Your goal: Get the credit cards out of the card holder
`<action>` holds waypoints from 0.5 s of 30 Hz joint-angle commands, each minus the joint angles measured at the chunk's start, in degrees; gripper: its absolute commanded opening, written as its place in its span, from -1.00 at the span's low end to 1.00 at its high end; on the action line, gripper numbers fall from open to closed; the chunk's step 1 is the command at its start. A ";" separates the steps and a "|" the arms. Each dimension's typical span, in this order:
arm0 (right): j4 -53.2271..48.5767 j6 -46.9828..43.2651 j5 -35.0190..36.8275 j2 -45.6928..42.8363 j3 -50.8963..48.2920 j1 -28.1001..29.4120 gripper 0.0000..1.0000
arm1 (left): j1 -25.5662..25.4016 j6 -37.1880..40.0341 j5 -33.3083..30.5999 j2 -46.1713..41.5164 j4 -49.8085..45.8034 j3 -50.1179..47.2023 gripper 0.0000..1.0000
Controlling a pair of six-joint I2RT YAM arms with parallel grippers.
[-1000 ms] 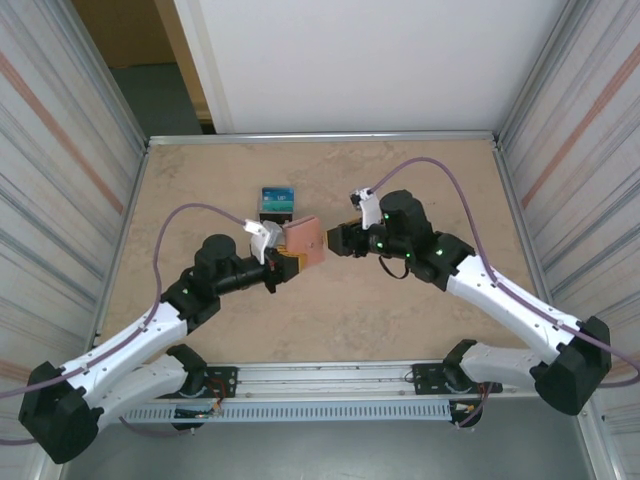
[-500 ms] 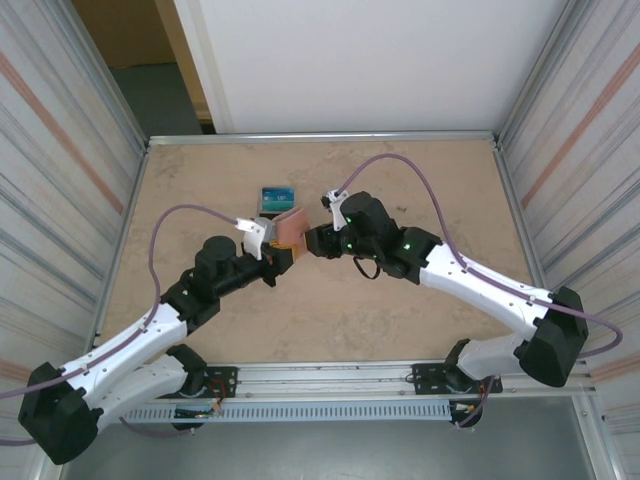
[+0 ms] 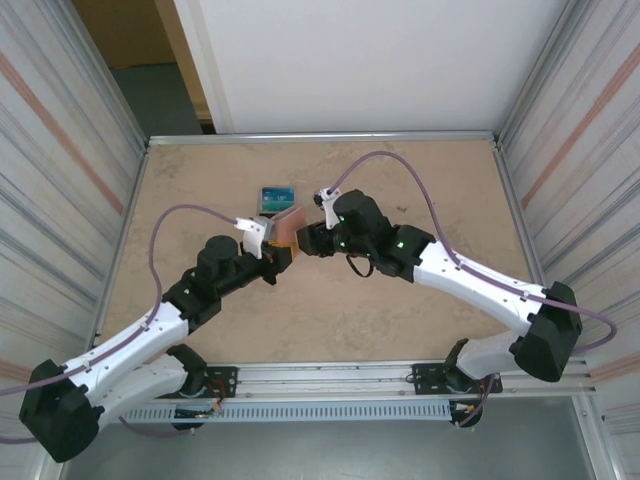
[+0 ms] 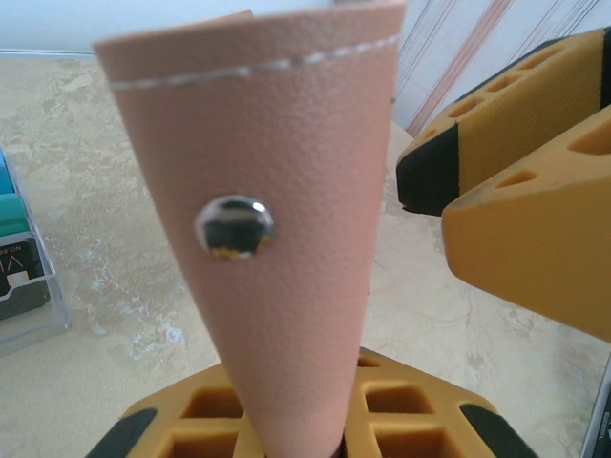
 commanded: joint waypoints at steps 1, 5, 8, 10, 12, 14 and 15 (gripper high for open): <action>0.29 0.42 -0.37 1.47 2.64 0.47 -0.14 | -0.02 -0.33 0.17 0.00 1.83 1.53 -1.00; -0.09 0.67 0.20 2.76 3.59 0.42 -0.14 | 0.01 -0.72 0.34 -0.02 2.62 1.14 -1.00; -0.15 0.96 0.11 3.46 3.79 0.44 -0.14 | -0.04 -1.21 0.86 0.04 3.55 0.96 -1.00; 0.19 1.25 -0.61 3.86 3.93 0.44 -0.14 | 0.02 -1.39 1.11 0.18 3.90 1.03 -1.00; 0.45 1.61 -1.42 4.16 3.88 0.44 -0.14 | 0.03 -1.43 1.32 0.32 3.90 1.10 -1.00; 0.66 1.81 -2.09 4.40 3.83 0.53 -0.11 | -0.03 -1.53 1.58 0.46 3.95 1.16 -1.00; 0.69 1.97 -2.06 4.45 3.76 0.53 -0.09 | -0.06 -1.61 1.70 0.48 4.10 1.11 -1.00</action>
